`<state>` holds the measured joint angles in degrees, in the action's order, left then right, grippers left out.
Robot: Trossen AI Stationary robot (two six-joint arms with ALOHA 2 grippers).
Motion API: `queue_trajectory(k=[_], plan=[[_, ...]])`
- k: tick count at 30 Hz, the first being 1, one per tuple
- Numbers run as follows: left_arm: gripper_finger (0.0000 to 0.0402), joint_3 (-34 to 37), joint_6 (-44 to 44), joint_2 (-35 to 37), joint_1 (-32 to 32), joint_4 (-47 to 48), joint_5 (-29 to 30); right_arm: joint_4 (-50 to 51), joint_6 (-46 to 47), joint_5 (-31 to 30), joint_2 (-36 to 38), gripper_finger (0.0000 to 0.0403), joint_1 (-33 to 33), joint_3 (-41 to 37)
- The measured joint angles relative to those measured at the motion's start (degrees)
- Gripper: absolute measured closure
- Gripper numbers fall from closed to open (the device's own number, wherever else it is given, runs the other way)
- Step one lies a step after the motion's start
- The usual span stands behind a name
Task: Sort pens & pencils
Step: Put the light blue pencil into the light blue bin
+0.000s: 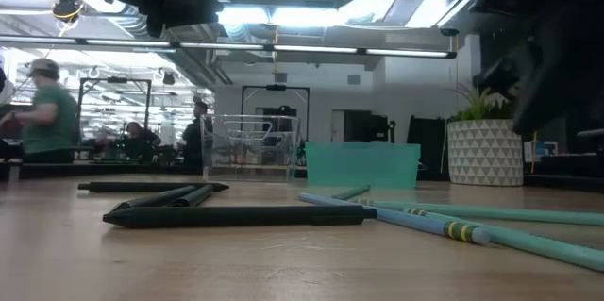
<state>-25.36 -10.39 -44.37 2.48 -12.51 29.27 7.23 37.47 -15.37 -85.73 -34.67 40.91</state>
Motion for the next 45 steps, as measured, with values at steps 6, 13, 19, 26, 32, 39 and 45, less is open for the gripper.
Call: queue_trajectory(k=[6,13,19,26,32,39,45], plan=[[0.0283,0.0,0.0,0.0,0.0,0.0,0.1,-1.2,2.2,5.0,-0.3,0.0400,-1.7,-1.9],[0.0283,0.0,0.0,0.0,0.0,-0.1,0.1,-5.0,4.3,8.9,-5.1,0.0400,-2.8,-2.0],[0.0283,0.0,-0.1,0.0,0.0,0.0,0.1,-2.3,5.7,9.0,-8.0,0.0400,-2.1,-1.8],[0.0283,0.0,-0.1,0.0,0.0,-0.2,0.1,1.5,3.8,8.6,-7.3,0.0400,0.4,-1.7],[0.0283,0.0,-0.1,0.0,0.0,-0.2,0.1,6.9,2.7,7.5,-5.5,0.0400,2.9,-1.8],[0.0283,0.0,-0.1,0.0,0.0,-0.2,0.1,10.7,2.1,5.1,-5.2,0.0400,5.3,-1.8],[0.0283,0.0,0.0,0.0,0.0,-0.2,0.1,12.1,-1.1,3.1,-5.2,0.0400,7.6,-1.8]])
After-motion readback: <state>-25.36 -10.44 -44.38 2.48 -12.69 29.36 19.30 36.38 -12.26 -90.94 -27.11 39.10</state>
